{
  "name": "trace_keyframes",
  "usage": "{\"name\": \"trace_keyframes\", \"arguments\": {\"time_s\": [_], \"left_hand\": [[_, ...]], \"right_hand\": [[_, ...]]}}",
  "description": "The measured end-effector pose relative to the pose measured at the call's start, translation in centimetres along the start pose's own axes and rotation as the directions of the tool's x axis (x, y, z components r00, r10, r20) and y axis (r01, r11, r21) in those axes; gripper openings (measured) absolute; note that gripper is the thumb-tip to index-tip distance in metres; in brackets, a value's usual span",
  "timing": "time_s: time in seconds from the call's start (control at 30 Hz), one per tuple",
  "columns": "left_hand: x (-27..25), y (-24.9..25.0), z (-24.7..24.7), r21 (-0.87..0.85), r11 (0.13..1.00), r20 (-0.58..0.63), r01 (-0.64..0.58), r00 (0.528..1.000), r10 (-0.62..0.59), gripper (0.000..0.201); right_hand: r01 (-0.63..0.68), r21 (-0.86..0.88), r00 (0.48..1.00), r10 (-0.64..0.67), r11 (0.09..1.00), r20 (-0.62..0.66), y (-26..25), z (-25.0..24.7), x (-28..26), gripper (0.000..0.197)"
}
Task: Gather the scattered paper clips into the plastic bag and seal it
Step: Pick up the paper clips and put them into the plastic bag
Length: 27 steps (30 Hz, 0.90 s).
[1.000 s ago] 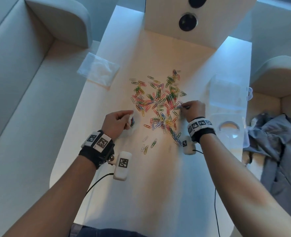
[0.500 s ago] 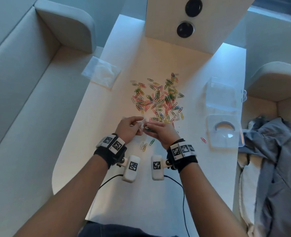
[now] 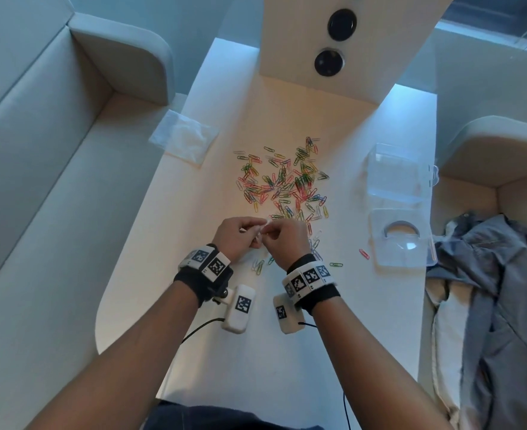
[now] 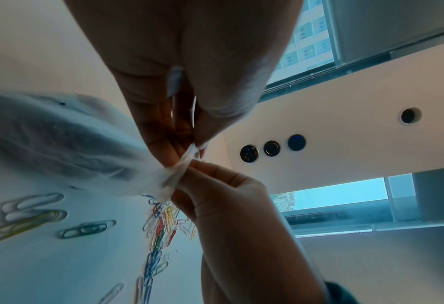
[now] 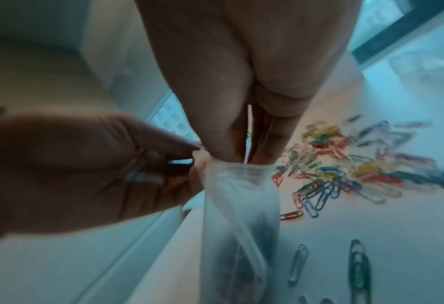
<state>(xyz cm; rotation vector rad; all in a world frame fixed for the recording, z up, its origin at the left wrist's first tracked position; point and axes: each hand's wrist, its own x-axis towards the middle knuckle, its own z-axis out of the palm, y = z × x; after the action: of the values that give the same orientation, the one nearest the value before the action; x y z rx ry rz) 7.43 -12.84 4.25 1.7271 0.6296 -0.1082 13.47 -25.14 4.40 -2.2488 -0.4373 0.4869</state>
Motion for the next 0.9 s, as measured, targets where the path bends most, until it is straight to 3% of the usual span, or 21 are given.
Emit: {"name": "trace_keyframes", "arguments": {"time_s": [0.07,0.13,0.23,0.27,0.37,0.53,0.67,0.8,0.9], "left_hand": [[0.2,0.1,-0.3,-0.008,1.000,-0.034,0.005,0.999,-0.005,0.024],[0.4,-0.1,-0.9,-0.038,0.999,-0.075,0.022,0.997,-0.025,0.023],[0.5,-0.3,-2.1,-0.096,0.993,-0.107,0.063,0.992,-0.074,0.023],[0.5,-0.2,-2.4,-0.114,0.991,-0.113,0.072,0.990,-0.085,0.024],[0.6,-0.2,-3.0,-0.131,0.988,-0.120,0.086,0.988,-0.102,0.025],[0.5,-0.6,-3.2,-0.120,0.989,-0.107,0.086,0.989,-0.099,0.023],[0.4,-0.5,-3.3,-0.100,0.992,-0.102,0.073,0.991,-0.084,0.024],[0.7,-0.6,-3.4,-0.086,0.994,-0.103,0.066,0.992,-0.075,0.025],[0.8,-0.7,-3.3,-0.090,0.994,-0.104,0.068,0.992,-0.078,0.025]], "right_hand": [[-0.036,0.063,0.997,0.041,0.997,-0.070,0.9,-0.8,-0.1,0.016],[-0.167,0.027,0.975,0.169,0.986,-0.147,3.5,-2.1,-0.2,0.028],[-0.509,-0.164,0.860,0.507,0.845,-0.062,8.4,-3.9,-1.4,0.086],[-0.552,-0.190,0.831,0.555,0.812,-0.045,9.5,-3.8,-1.9,0.098],[-0.460,-0.192,0.888,0.448,0.867,-0.102,11.0,-1.7,-1.6,0.106],[-0.342,-0.114,0.935,0.326,0.933,-0.140,9.0,0.9,2.8,0.091],[-0.198,-0.223,0.978,0.178,0.955,-0.105,8.0,2.0,5.8,0.072],[-0.074,-0.255,0.994,0.050,0.964,-0.100,7.3,1.5,6.7,0.035],[-0.033,-0.316,0.996,0.005,0.948,-0.088,7.2,0.6,6.7,0.019]]}}
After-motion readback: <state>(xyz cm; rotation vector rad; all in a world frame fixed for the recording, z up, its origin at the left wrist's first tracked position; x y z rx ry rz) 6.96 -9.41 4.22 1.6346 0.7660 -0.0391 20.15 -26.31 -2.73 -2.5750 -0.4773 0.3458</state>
